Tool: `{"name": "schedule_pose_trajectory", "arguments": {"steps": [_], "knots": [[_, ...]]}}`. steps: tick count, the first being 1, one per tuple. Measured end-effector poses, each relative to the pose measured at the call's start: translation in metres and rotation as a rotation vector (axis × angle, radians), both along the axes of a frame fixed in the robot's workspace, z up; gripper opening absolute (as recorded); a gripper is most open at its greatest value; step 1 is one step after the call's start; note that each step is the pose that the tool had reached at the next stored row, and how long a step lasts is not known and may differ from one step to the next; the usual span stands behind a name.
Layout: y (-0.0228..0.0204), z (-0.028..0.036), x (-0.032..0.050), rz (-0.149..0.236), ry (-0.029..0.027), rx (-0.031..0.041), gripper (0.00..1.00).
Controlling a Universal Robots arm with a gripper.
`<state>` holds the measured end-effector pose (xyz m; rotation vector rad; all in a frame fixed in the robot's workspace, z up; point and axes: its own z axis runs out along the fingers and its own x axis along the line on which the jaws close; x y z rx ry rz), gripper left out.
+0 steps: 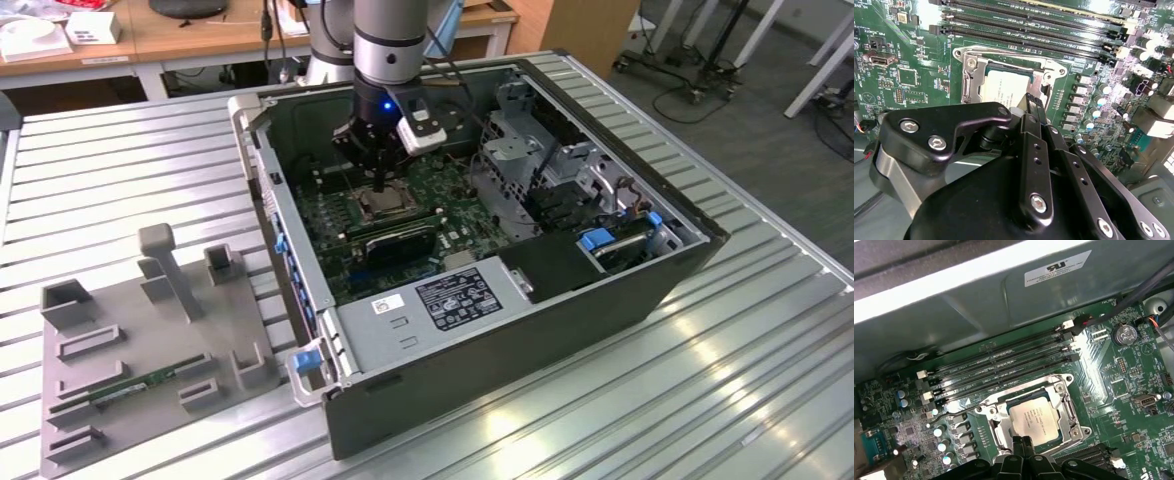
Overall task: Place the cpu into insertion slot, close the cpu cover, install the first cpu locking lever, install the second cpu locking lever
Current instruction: 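Close the cpu cover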
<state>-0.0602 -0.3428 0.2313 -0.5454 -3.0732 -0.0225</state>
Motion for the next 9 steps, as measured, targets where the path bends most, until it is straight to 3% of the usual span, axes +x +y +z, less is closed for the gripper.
{"name": "schedule_pose_trajectory", "arguments": {"steps": [9], "knots": [[0.0000, 0.0000, 0.0000, 0.000, 0.0000, 0.0001, 0.11]]}}
